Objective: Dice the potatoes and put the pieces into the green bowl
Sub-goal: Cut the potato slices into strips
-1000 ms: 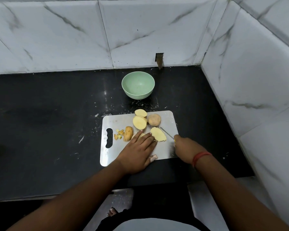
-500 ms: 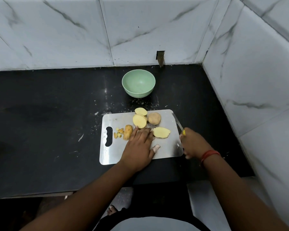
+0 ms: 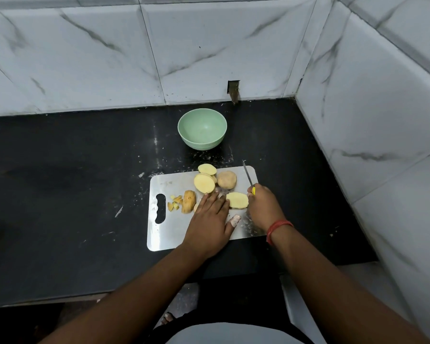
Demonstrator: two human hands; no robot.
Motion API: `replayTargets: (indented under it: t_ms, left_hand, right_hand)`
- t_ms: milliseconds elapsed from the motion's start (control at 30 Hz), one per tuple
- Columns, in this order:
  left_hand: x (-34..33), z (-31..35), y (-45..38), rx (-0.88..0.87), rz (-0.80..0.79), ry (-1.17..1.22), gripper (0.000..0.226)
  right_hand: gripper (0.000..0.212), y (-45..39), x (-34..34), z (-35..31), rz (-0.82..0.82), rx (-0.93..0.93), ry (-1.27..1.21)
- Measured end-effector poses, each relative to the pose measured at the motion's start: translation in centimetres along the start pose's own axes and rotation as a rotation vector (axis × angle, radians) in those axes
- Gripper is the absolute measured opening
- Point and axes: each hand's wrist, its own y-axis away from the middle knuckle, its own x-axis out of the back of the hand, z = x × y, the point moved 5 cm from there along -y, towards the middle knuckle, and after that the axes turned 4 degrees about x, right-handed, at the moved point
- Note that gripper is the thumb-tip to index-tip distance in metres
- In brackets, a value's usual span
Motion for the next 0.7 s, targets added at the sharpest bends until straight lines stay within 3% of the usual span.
replayTargets:
  t_ms: [467, 700]
  left_hand:
    - [0.1, 0.2, 0.5, 0.011, -0.063, 0.074, 0.077]
    - [-0.1, 0.1, 1.0, -0.005, -0.121, 0.000, 0.078]
  right_hand:
    - [0.013, 0.1, 0.2, 1.0, 0.017, -0.077, -0.210]
    - [0.013, 0.1, 0.3, 1.4, 0.072, -0.120, -0.260]
